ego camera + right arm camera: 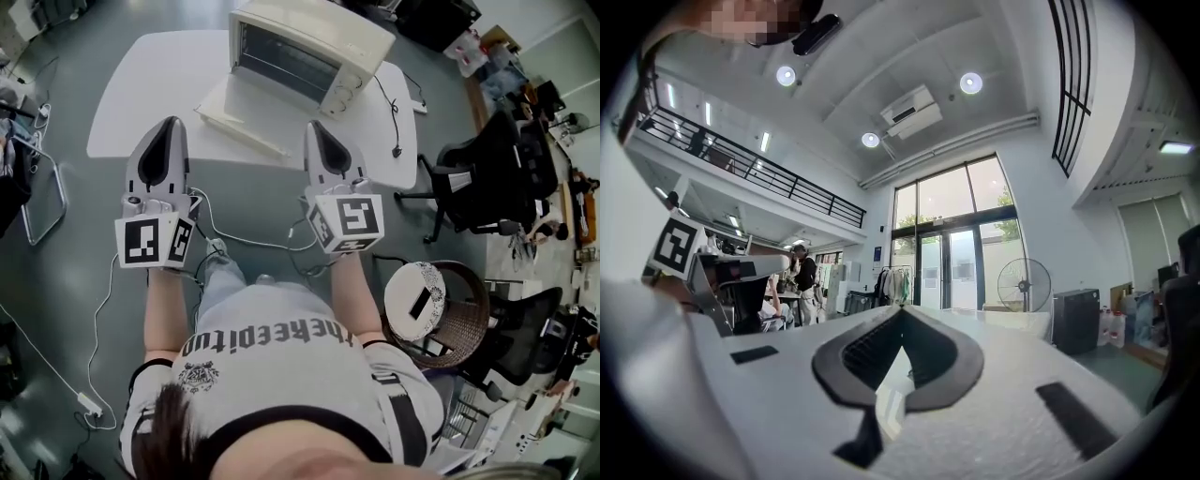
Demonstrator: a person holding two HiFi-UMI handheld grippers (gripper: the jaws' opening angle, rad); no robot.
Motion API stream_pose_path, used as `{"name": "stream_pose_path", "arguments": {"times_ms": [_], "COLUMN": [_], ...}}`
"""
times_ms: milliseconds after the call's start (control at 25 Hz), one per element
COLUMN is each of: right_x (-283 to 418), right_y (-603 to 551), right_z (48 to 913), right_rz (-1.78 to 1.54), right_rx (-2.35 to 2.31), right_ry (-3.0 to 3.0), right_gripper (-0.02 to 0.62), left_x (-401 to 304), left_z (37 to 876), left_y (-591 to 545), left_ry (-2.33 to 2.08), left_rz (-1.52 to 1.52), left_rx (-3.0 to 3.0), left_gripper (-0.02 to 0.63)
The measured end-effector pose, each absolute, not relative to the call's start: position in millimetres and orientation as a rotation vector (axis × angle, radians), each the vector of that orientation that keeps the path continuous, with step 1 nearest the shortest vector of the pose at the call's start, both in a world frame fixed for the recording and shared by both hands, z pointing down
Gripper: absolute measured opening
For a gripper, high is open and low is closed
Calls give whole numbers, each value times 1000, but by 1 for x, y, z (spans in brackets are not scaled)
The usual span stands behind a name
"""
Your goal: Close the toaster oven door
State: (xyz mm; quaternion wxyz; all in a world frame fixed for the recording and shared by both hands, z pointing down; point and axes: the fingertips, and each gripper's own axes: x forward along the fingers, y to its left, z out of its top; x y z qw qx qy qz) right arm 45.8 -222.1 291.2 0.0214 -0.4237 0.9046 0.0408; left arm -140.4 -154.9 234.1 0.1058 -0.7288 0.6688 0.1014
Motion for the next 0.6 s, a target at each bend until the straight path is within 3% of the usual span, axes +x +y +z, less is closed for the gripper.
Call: {"name": "stream_pose_path", "arguments": {"times_ms": [600], "right_x": [-8], "right_y": [-299], "right_z": [320], "right_rz": [51], "right_rx": [-1535], "right_ry": [2772], "right_gripper": [3], "left_x": [-198], "left_z": [245], "left_y": [-258], "left_ry": [1835], "left_rz": [295], "left_rx": [-2320], "left_gripper": [12]}}
